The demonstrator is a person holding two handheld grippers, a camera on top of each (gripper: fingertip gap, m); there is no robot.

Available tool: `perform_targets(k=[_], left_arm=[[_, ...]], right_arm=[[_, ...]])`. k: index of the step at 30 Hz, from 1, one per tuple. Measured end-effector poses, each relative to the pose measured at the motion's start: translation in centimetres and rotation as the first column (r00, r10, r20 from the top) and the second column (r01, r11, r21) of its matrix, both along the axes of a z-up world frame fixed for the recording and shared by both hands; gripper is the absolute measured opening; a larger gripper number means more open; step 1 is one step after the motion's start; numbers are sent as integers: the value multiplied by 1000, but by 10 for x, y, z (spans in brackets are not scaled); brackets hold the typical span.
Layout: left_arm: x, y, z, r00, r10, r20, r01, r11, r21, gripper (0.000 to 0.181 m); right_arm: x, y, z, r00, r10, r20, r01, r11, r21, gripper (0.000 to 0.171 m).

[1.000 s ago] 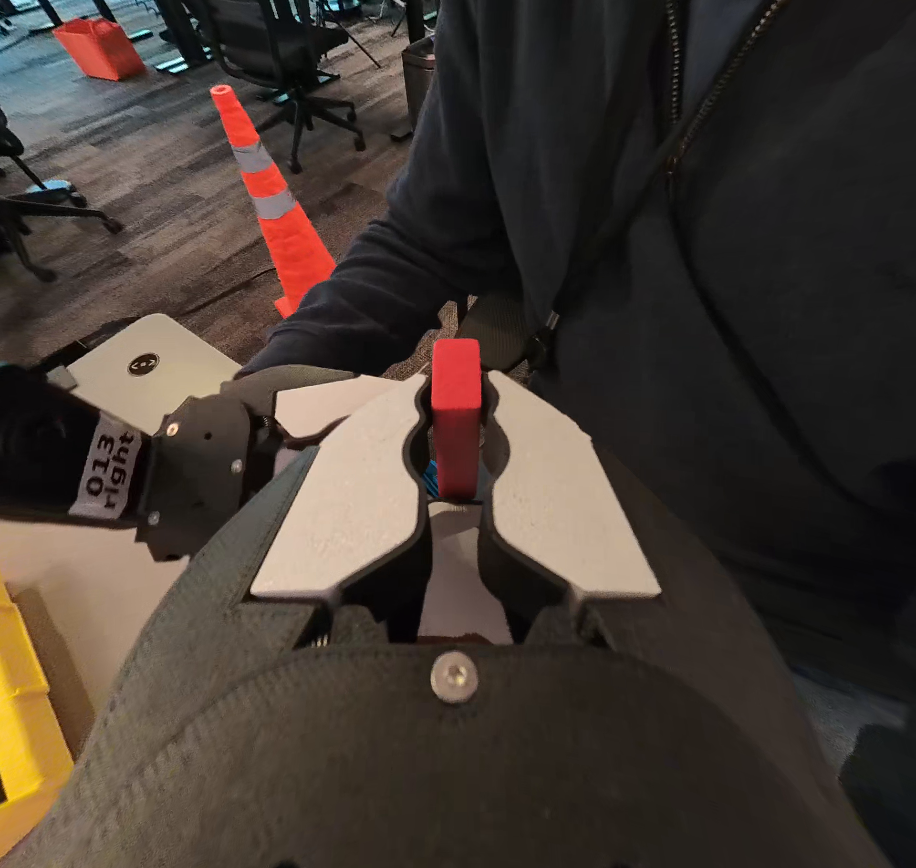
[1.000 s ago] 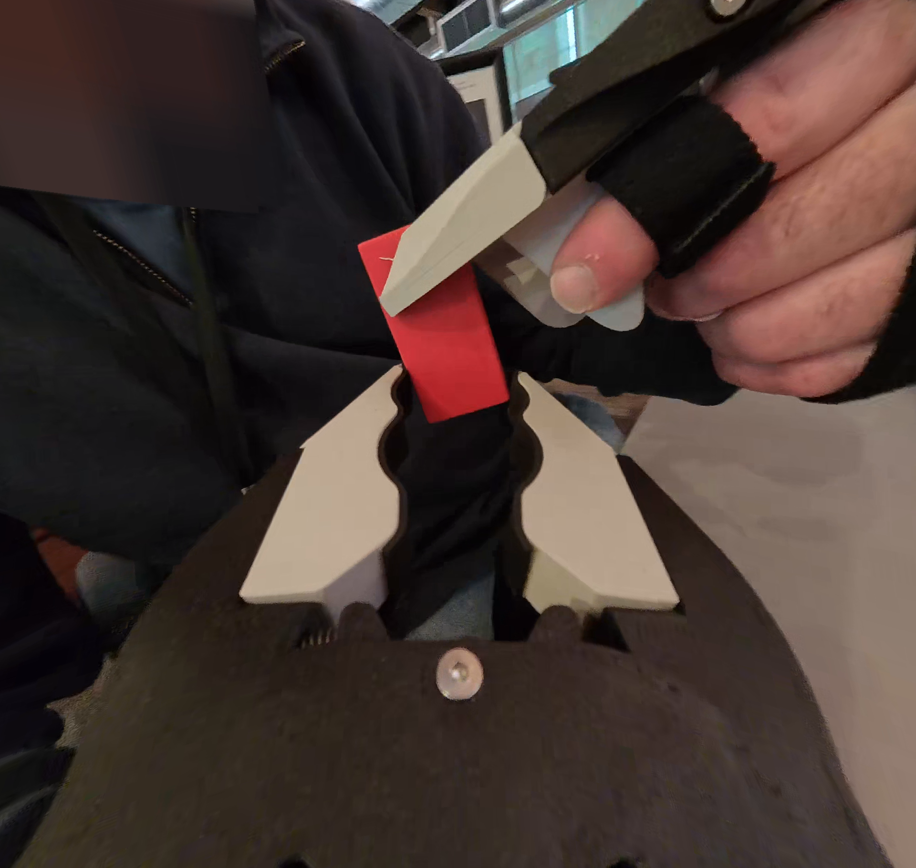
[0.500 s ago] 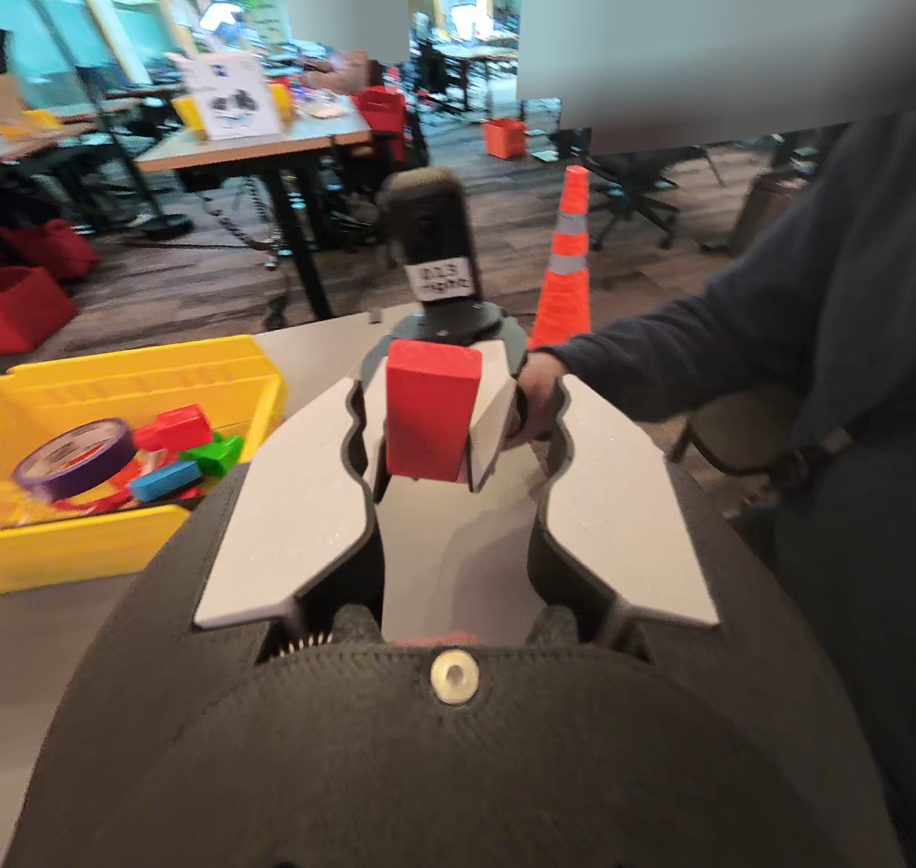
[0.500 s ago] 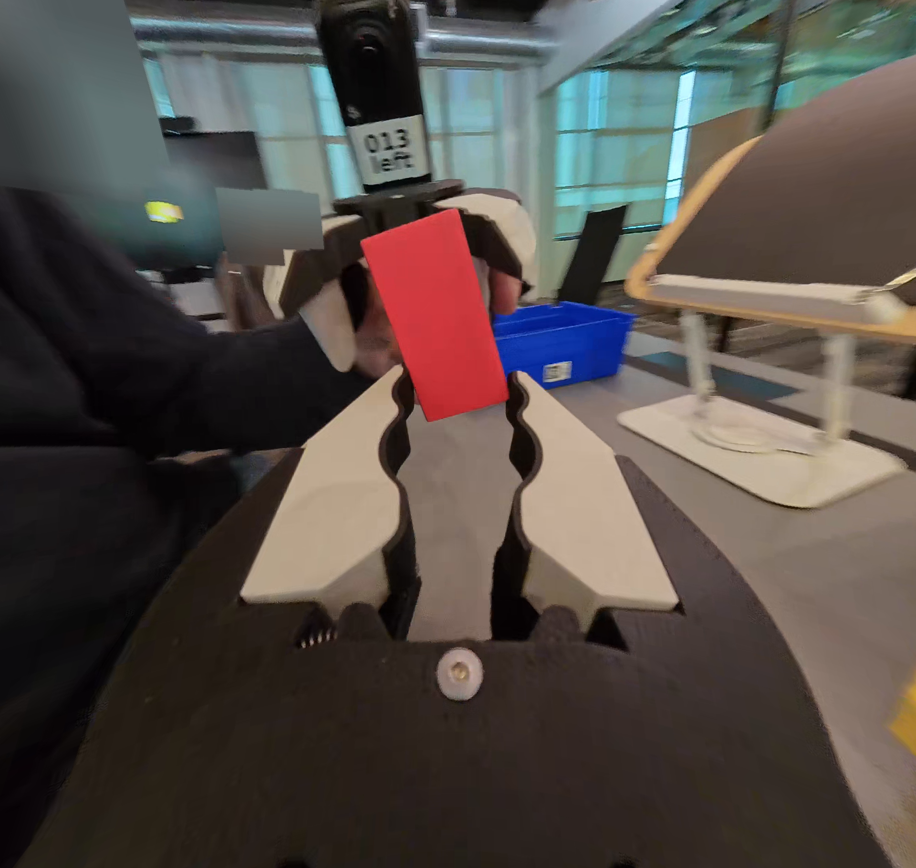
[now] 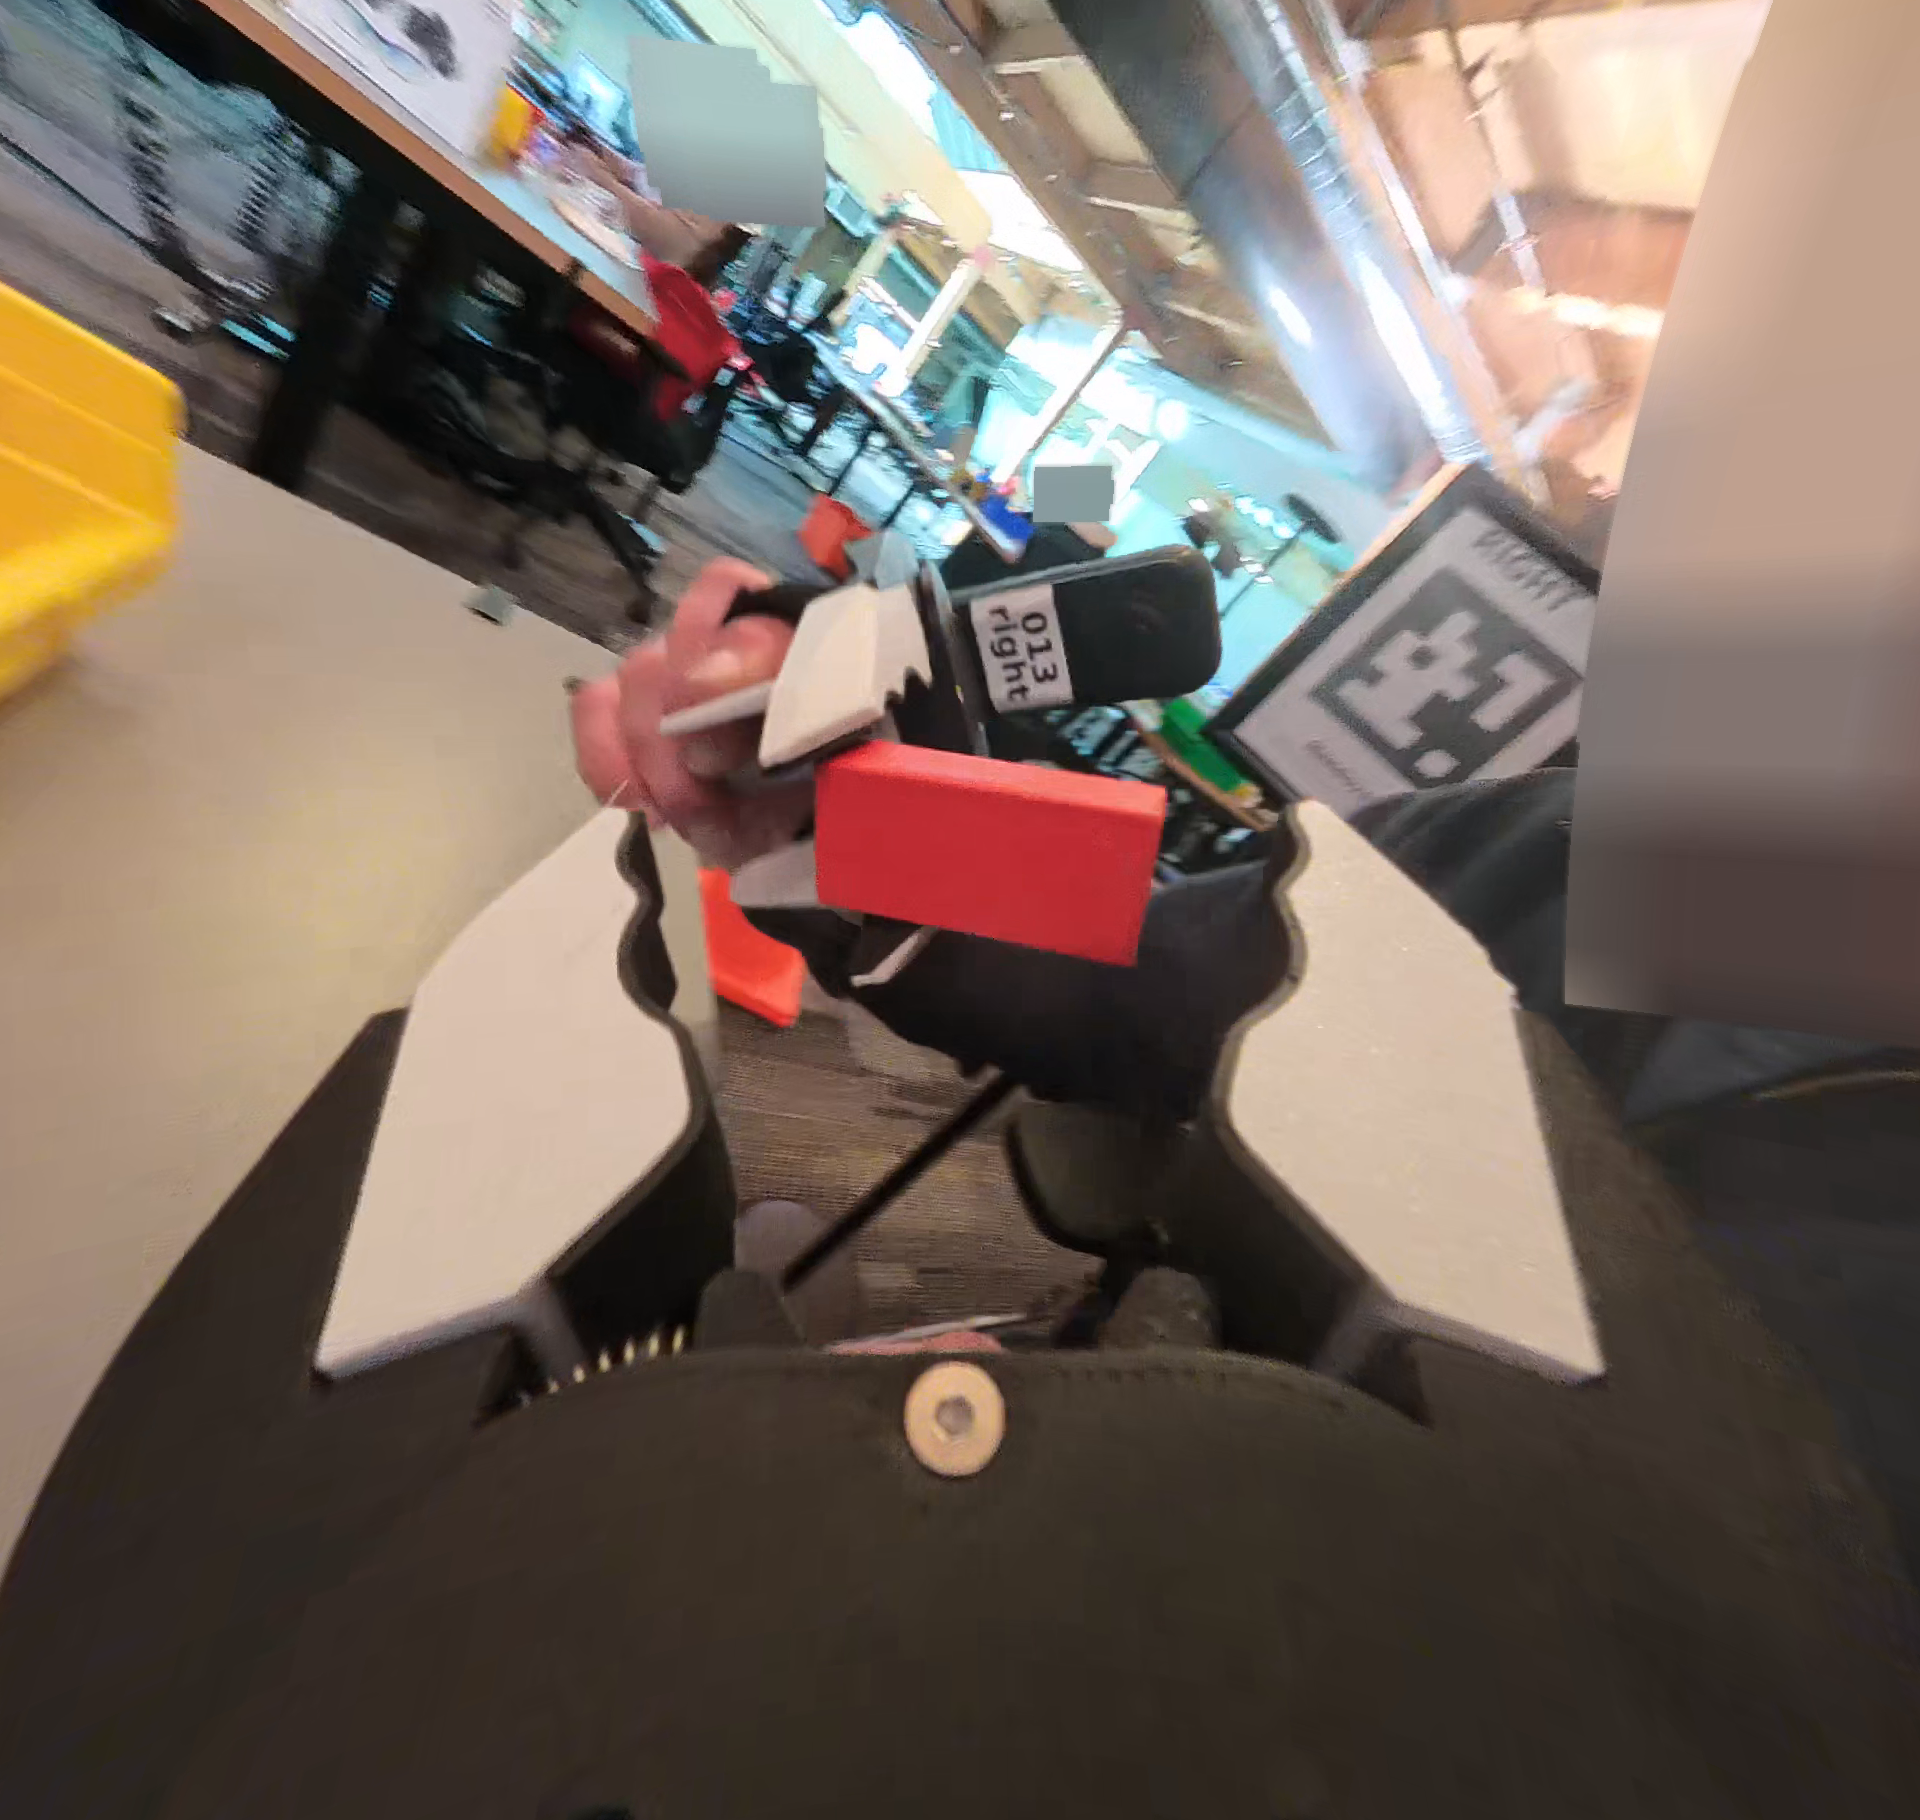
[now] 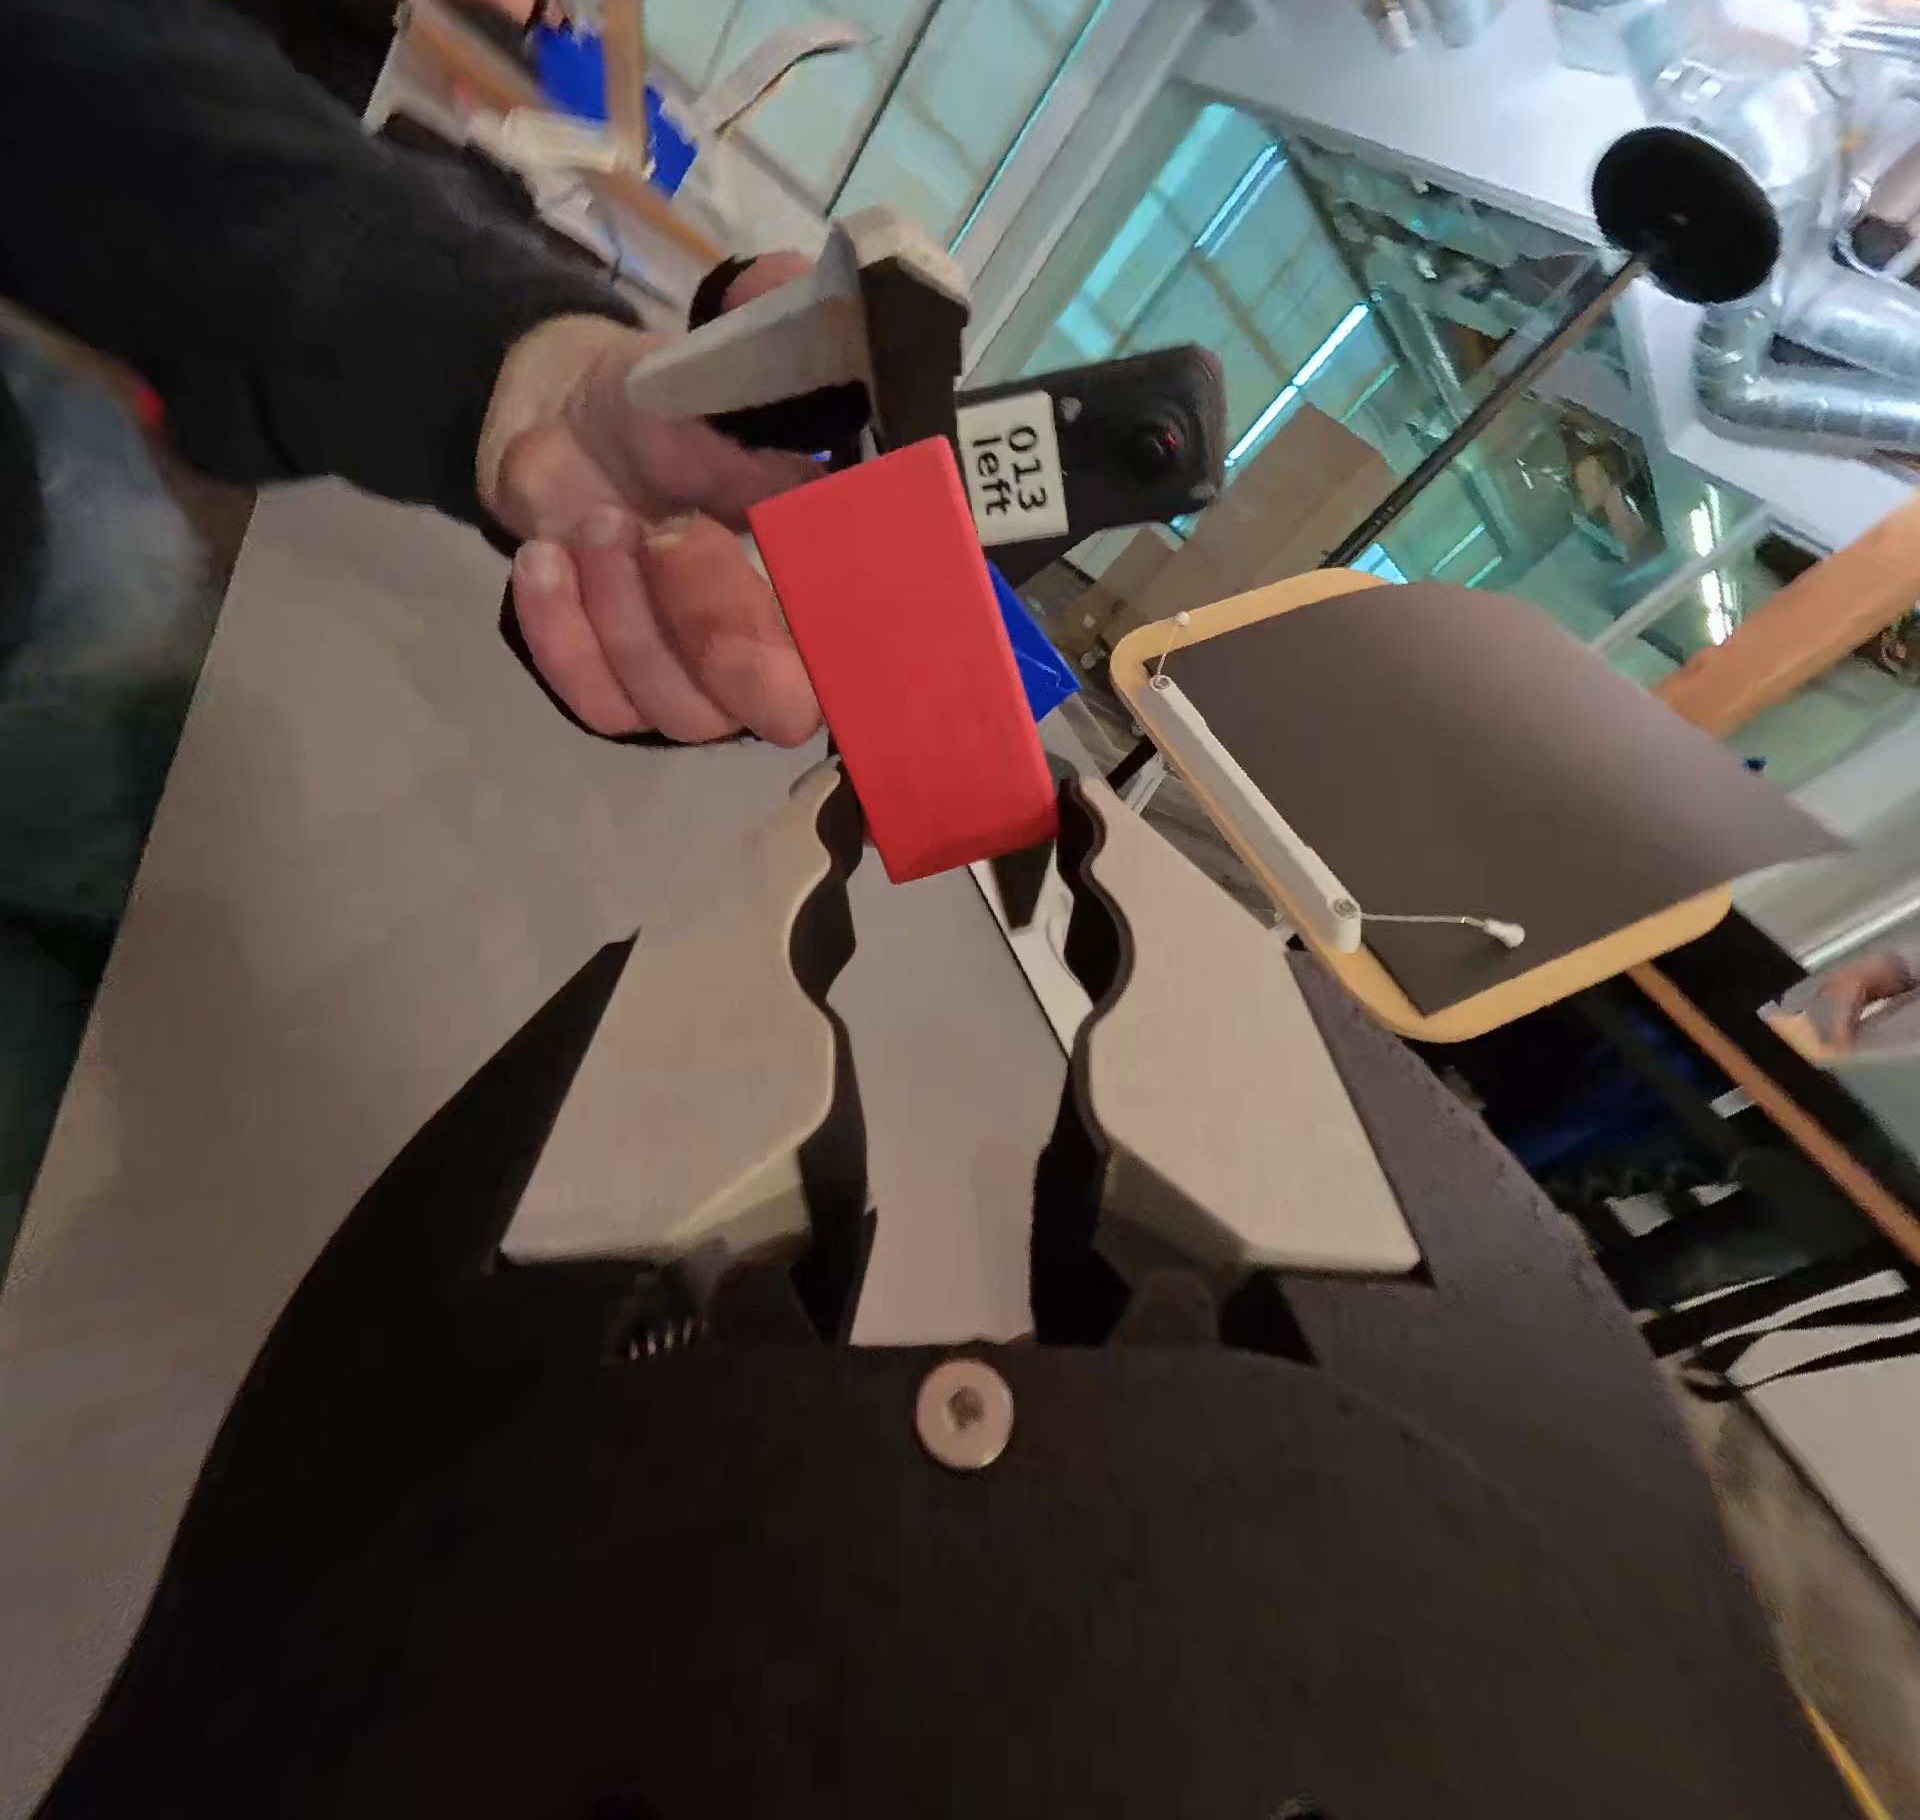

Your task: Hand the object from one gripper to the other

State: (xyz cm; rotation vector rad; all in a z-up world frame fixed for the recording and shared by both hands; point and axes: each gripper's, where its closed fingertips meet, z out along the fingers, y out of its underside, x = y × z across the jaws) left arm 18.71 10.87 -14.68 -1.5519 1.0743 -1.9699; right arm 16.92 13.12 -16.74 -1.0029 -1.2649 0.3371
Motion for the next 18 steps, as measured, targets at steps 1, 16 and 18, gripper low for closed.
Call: perform_targets(k=[1,16,18], left_arm=[[2,-6,-4,999,-33,-8,33,999,-20,112],[14,-33,1,986,-71,149,62,996,66,80],[14,-33,1,985,-72,156,62,996,69,80]], right_arm=[[-2,-2,0,999,8,43,-9,1000,23,36],[-9,-8,-2,991,4,134,-16,996,91,37],[-9,-9,-2,991,1,137,-15,995,99,37]])
